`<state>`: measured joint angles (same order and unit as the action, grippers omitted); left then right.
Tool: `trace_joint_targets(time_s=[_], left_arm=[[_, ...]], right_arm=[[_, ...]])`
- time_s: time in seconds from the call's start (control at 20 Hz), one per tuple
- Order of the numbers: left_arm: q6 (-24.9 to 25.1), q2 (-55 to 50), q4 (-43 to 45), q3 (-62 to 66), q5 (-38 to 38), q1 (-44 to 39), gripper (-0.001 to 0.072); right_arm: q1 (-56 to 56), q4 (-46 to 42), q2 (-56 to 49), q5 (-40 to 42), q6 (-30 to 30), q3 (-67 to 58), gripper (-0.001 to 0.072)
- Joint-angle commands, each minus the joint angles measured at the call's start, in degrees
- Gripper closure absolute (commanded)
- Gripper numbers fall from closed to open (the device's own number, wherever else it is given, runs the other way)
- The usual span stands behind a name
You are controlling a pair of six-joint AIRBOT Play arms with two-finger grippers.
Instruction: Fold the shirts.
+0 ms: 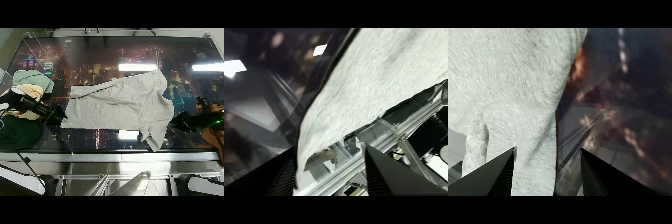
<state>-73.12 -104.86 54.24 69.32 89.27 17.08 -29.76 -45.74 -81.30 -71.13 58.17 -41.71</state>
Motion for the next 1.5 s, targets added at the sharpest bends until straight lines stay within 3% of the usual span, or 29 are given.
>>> trace_joint_targets(time_s=[0.0,0.1,0.5,0.55,0.6,0.65,0.8,0.95,1.1,1.3,1.45], left_arm=[[1.1,-0.1,1.1,-1.6,-7.2,-4.4,0.0335],[2.0,-0.1,1.0,-1.6,-10.6,-6.7,0.0695],[3.2,-0.1,1.1,-1.6,-9.9,-6.7,0.0686],[3.2,-0.1,1.1,-1.6,-9.6,-6.2,0.0686],[3.2,-0.1,1.1,-1.6,-9.0,-5.5,0.0686],[3.3,-0.1,1.0,-1.6,-7.9,-4.6,0.0687],[5.6,2.6,-0.6,-1.5,-2.4,-1.0,0.0689],[12.9,11.6,-15.6,-1.5,3.4,3.9,0.0691],[19.4,24.1,-39.6,-1.7,10.5,8.1,0.0691],[20.8,38.3,-65.1,6.1,17.1,12.6,0.0691],[21.0,45.9,-69.0,16.9,16.9,21.2,0.069]], right_arm=[[0.0,0.9,0.0,-2.1,-0.5,0.6,0.0248],[0.0,0.8,0.0,-2.7,-0.5,0.7,0.0249],[6.9,4.3,-1.7,9.4,1.9,4.9,0.0252],[8.5,6.6,-2.3,10.8,1.8,4.8,0.0314],[9.9,9.0,-2.8,11.8,0.9,4.7,0.0561],[10.7,10.9,-2.9,12.1,0.1,4.7,0.0668],[9.0,10.2,0.2,3.1,-1.4,2.5,0.0696],[2.9,14.0,12.6,-6.6,-1.9,-0.5,0.0696],[-5.2,29.4,28.6,-11.7,-4.5,-6.1,0.0696],[-13.0,48.2,43.7,-8.1,-7.2,-16.5,0.0696],[-17.2,49.6,50.8,-2.8,-7.2,-24.9,0.0695]])
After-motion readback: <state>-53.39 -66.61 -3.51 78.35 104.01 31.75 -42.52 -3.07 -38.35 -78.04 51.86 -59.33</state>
